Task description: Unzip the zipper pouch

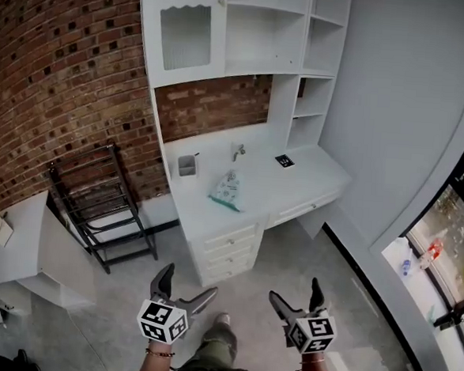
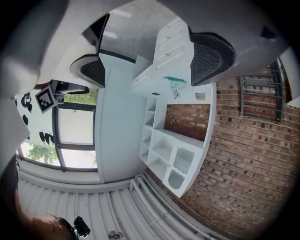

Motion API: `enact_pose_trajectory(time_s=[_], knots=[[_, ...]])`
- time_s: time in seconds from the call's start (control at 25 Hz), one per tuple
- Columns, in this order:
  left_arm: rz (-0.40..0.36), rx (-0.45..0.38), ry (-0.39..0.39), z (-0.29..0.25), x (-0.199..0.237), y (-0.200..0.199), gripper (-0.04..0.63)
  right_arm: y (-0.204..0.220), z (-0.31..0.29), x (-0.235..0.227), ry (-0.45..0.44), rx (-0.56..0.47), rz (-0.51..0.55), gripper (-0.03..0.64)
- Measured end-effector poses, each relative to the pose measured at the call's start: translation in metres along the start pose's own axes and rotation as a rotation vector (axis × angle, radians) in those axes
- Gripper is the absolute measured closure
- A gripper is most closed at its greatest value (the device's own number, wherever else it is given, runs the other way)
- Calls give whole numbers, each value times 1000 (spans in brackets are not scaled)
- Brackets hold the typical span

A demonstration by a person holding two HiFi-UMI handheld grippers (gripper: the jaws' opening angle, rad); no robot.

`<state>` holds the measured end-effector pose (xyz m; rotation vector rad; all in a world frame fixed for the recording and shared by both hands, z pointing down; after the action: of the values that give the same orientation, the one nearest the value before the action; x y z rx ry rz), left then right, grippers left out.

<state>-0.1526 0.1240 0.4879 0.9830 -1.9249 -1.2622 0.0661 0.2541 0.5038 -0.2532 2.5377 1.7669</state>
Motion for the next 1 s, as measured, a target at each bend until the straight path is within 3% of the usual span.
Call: enact_pose_trajectory(time_s=[0.48, 1.0], knots=[[-4, 30, 17, -114, 92, -60, 29, -67, -146, -34, -20, 19, 16, 69], [21, 36, -41, -188, 186, -96, 29, -113, -270, -52, -112, 9, 10, 89]])
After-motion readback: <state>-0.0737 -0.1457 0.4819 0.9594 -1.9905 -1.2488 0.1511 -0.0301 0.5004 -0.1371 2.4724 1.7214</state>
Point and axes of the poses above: the fingertips, and each gripper's own axes: z backward along the fingers, x to its left, y out of its underside, the point moved 1 cm from there along z, backward along the fingers, and after that the axes turned 10 degrees about x, right-handed, at the moved point
